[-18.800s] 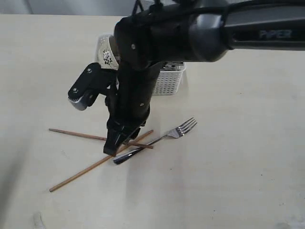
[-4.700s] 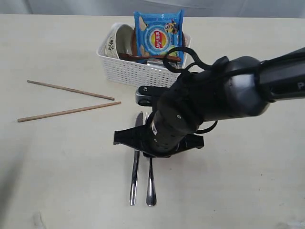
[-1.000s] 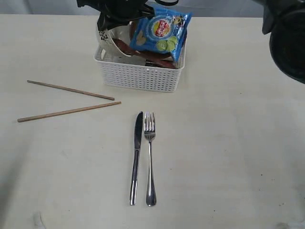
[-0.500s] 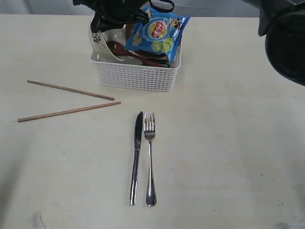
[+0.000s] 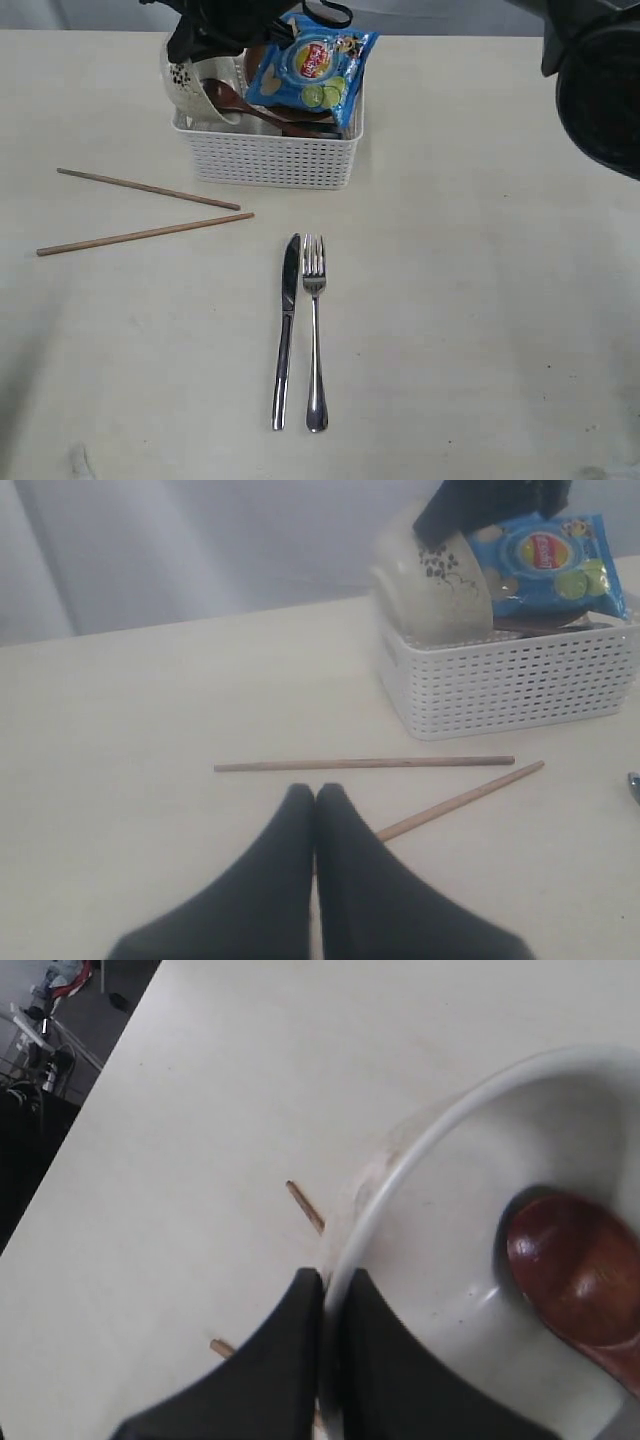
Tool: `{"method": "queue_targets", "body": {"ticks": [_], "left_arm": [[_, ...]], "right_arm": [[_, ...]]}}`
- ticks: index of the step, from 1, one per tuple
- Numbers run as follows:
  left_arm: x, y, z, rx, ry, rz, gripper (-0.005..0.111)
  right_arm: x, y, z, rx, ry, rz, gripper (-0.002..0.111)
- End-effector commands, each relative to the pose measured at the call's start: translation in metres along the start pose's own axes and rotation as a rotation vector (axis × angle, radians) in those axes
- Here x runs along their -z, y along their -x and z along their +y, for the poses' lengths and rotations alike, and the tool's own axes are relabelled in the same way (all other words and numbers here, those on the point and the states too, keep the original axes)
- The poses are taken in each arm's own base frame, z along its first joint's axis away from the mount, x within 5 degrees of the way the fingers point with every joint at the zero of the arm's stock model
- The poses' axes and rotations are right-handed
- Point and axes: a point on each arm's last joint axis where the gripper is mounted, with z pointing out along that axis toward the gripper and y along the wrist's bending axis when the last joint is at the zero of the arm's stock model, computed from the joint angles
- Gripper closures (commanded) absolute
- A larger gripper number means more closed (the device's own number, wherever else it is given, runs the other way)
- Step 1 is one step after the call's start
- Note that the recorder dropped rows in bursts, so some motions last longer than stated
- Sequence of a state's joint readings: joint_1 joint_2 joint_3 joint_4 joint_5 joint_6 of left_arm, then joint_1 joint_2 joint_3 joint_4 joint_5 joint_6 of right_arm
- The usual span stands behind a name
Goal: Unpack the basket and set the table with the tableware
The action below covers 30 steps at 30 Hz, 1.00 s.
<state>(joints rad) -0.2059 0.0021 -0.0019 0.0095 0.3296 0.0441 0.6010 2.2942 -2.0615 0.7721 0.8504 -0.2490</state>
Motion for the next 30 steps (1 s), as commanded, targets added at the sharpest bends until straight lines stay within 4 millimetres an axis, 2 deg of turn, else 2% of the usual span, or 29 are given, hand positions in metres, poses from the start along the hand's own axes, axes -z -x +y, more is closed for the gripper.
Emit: {"method": "queue_targets", "body": {"ticks": [1, 12, 15, 21, 30], "left_arm": [[0.0, 0.0, 0.0, 0.0, -0.007, -0.009, 0.107], [0.0, 0.0, 0.0, 0.0, -0.007, -0.009, 0.107], [0.0, 0.0, 0.0, 0.0, -0.007, -0.009, 0.107], [0.0, 0.0, 0.0, 0.0, -0.007, -0.009, 0.107], [0.0, 0.0, 0.0, 0.0, -0.007, -0.009, 0.107]], "right_arm": [[0.004, 0.004, 0.008, 0.002, 0.061, -0.026, 0.109], [0.002, 0.002, 0.012, 0.015, 0.072, -0.008, 0.109], [-0.001, -0.003, 0.011, 0.056, 0.011, 0.02, 0.109], [0.0, -0.007, -0.004, 0.036, -0.161, 0.065, 0.109], [-0.001, -0.009, -0.007, 0.133, -0.233, 0.089, 0.109]]}}
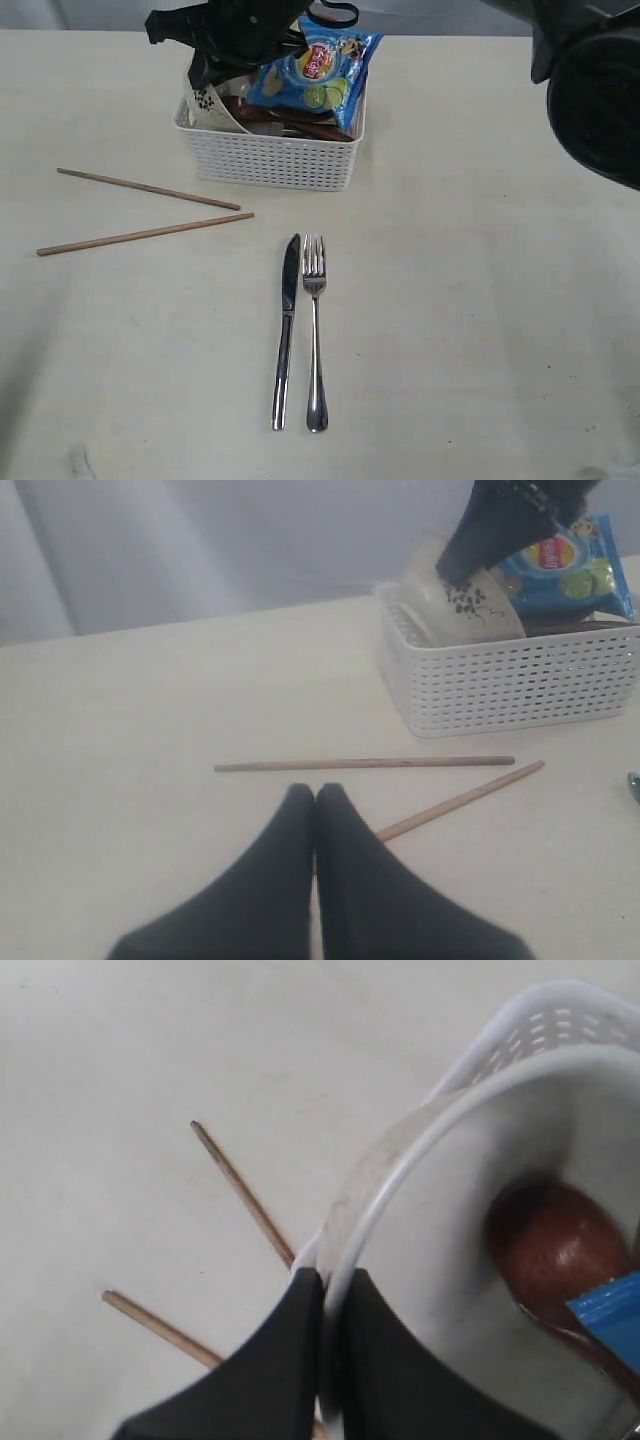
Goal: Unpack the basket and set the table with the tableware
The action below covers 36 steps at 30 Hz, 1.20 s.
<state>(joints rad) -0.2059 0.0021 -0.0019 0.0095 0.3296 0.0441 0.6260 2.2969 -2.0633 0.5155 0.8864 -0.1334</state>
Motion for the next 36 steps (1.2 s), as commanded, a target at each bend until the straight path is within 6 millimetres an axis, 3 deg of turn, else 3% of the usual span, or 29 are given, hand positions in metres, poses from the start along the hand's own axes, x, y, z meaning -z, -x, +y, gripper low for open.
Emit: {"method": "queue_targets", "body": {"ticks": [1, 12, 14, 19, 21, 26, 31, 36], "left_arm": [[0.0, 0.0, 0.0, 0.0, -0.007, -0.009, 0.107], [0.0, 0.0, 0.0, 0.0, -0.007, -0.009, 0.107], [0.0, 0.0, 0.0, 0.0, -0.007, -0.009, 0.107], [0.0, 0.0, 0.0, 0.0, -0.007, -0.009, 0.107], [0.0, 0.0, 0.0, 0.0, -0.007, -0.009, 0.107], [0.0, 0.0, 0.0, 0.0, -0.007, -0.009, 0.107], [0.0, 0.0, 0.0, 0.0, -0.007, -0.009, 0.107], [0.0, 0.0, 0.0, 0.0, -0.007, -0.009, 0.107]], "right_arm": [[0.004, 0.001, -0.002, 0.077, -0.091, 0.004, 0.109], [-0.001, -0.011, 0.003, 0.245, -0.239, 0.104, 0.108], [-0.001, -0.013, 0.003, 0.246, -0.246, 0.132, 0.101], [0.0, -0.016, 0.002, 0.243, -0.246, 0.159, 0.064], [-0.001, -0.016, 0.006, 0.249, -0.242, 0.159, 0.061], [0.017, -0.012, 0.012, 0.277, -0.267, 0.149, 0.068], [0.053, -0.015, 0.013, 0.324, -0.389, 0.251, 0.083], [0.059, -0.02, 0.008, 0.365, -0.442, 0.29, 0.083]]}}
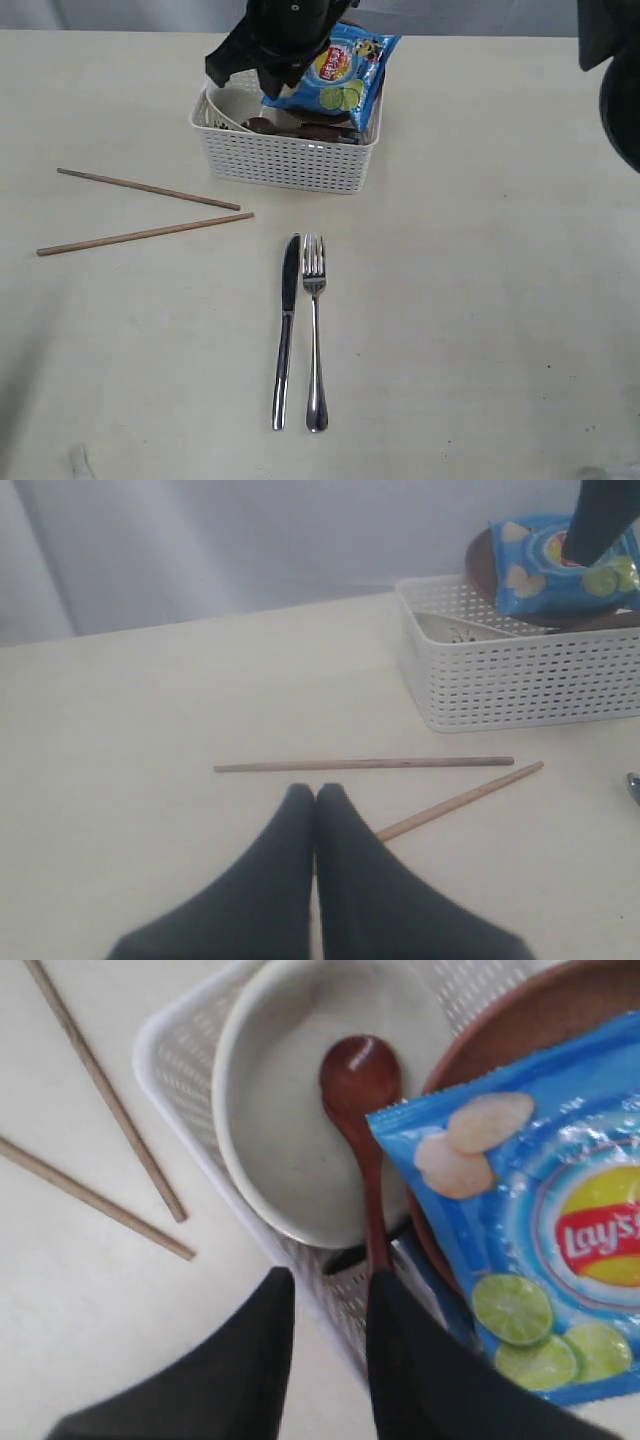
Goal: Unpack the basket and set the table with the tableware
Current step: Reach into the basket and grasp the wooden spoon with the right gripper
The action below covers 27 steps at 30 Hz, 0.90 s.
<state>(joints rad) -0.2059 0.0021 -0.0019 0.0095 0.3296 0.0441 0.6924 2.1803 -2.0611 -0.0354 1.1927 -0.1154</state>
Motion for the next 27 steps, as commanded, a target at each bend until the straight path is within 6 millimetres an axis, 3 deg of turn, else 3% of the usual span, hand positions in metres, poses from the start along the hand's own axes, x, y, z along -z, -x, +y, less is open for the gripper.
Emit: {"method": "queue_targets", "body": {"ticks": [1, 3, 8, 22, 27], "left_arm": [[0.0, 0.0, 0.0, 0.0, -0.007, -0.009, 0.107], [0.0, 0.0, 0.0, 0.0, -0.007, -0.009, 0.107], [0.0, 0.0, 0.0, 0.0, -0.007, -0.009, 0.107], [0.0, 0.0, 0.0, 0.0, -0.007, -0.009, 0.107], [0.0, 0.0, 0.0, 0.0, -0.007, -0.009, 0.107]], "right_arm": [[0.002, -0.008, -0.003, 0.019, -0.033, 0.047, 0.083], [-0.002, -0.011, -0.003, -0.029, -0.032, 0.065, 0.083], [-0.014, -0.022, -0.001, -0.074, -0.032, 0.12, 0.068], [-0.042, -0.035, -0.007, -0.112, -0.114, 0.212, 0.068], [-0.047, -0.036, -0.007, -0.109, -0.113, 0.223, 0.103]]}}
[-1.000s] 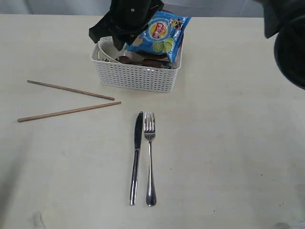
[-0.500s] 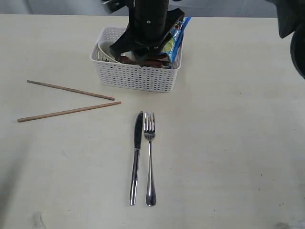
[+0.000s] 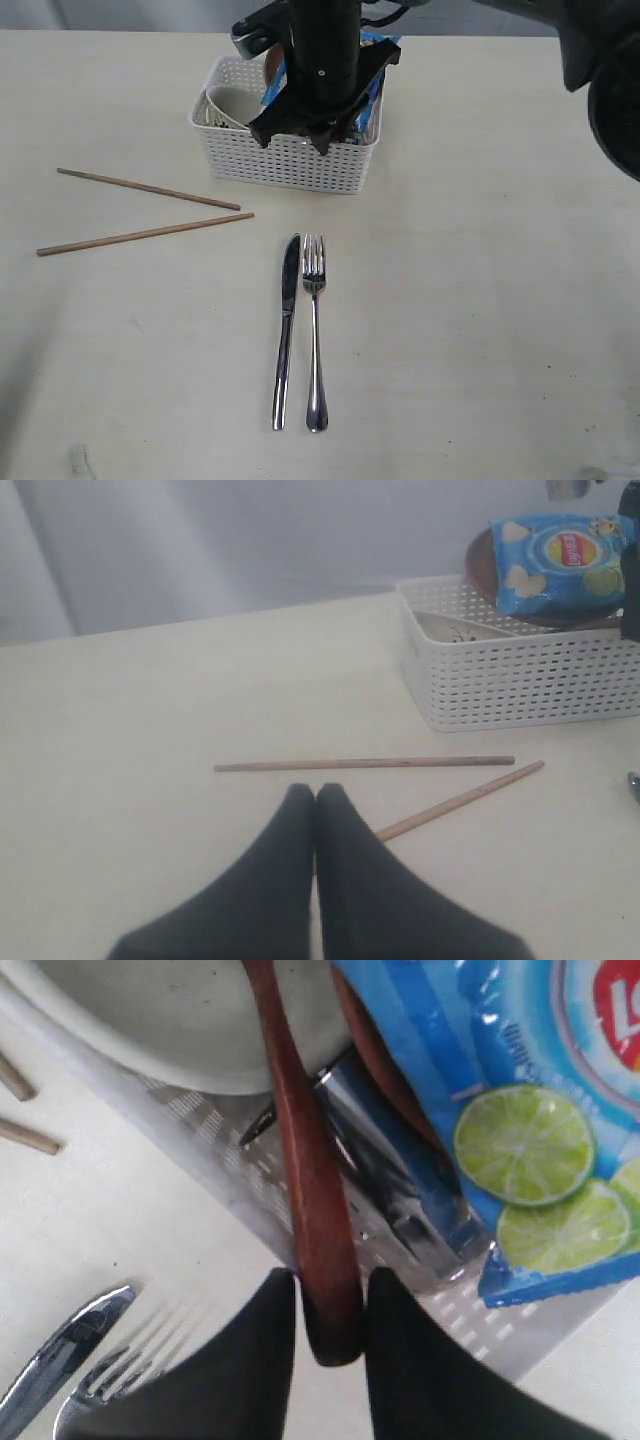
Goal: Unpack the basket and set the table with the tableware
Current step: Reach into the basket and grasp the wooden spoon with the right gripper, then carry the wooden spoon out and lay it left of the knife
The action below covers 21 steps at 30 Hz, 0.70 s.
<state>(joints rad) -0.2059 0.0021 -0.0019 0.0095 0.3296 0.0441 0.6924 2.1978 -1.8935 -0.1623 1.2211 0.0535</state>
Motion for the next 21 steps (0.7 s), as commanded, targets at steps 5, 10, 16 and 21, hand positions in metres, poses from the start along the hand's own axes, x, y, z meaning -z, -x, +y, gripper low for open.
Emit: {"method": "queue_targets", "body": {"ticks": [5, 10, 16, 21], "left_arm": [[0.0, 0.0, 0.0, 0.0, -0.007, -0.009, 0.107], [0.0, 0.0, 0.0, 0.0, -0.007, -0.009, 0.107], [0.0, 0.0, 0.0, 0.0, -0.007, -0.009, 0.107], [0.0, 0.0, 0.0, 0.0, -0.007, -0.009, 0.107]], "right_arm": [[-0.001, 0.0, -0.002, -0.002, -0.008, 0.001, 0.109], [0.011, -0.001, -0.003, -0.002, -0.008, -0.023, 0.109], [0.036, -0.003, -0.007, -0.012, -0.005, -0.078, 0.109], [0.061, -0.007, -0.008, -0.013, 0.025, -0.132, 0.109]]}}
